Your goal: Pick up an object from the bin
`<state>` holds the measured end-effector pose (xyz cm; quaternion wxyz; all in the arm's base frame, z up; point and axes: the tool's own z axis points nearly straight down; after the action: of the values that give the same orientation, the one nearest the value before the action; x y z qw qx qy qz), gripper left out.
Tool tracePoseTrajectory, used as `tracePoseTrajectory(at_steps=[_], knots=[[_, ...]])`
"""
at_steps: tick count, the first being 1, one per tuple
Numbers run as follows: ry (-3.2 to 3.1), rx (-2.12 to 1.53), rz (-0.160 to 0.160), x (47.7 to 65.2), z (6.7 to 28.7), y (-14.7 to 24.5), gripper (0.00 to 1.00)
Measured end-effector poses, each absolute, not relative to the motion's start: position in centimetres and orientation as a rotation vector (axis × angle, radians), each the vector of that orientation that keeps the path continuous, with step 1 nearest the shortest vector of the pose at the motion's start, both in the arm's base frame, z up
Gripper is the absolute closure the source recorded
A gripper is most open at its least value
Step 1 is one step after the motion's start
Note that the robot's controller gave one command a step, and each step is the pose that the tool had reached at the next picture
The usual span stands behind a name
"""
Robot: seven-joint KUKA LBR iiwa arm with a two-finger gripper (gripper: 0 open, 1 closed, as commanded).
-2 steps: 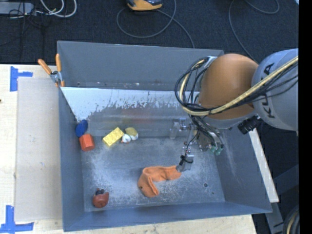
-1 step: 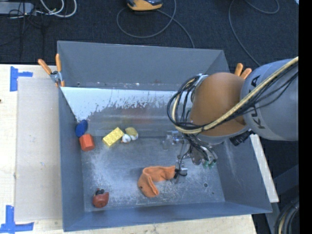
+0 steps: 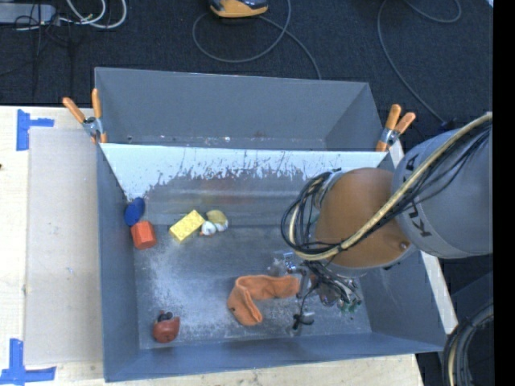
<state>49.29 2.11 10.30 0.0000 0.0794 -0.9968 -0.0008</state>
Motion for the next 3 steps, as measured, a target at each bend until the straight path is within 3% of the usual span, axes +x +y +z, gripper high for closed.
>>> tracePoseTrajectory(at_steps=[1, 2, 3], knots=[[-3.117, 0.427, -0.001, 52.9, 7.0, 4.7, 1.00], [-3.117, 0.426, -0.001, 52.9, 7.0, 4.7, 1.00], [-3.124, 0.369, -0.002, 53.0, 14.9, 4.0, 1.00]])
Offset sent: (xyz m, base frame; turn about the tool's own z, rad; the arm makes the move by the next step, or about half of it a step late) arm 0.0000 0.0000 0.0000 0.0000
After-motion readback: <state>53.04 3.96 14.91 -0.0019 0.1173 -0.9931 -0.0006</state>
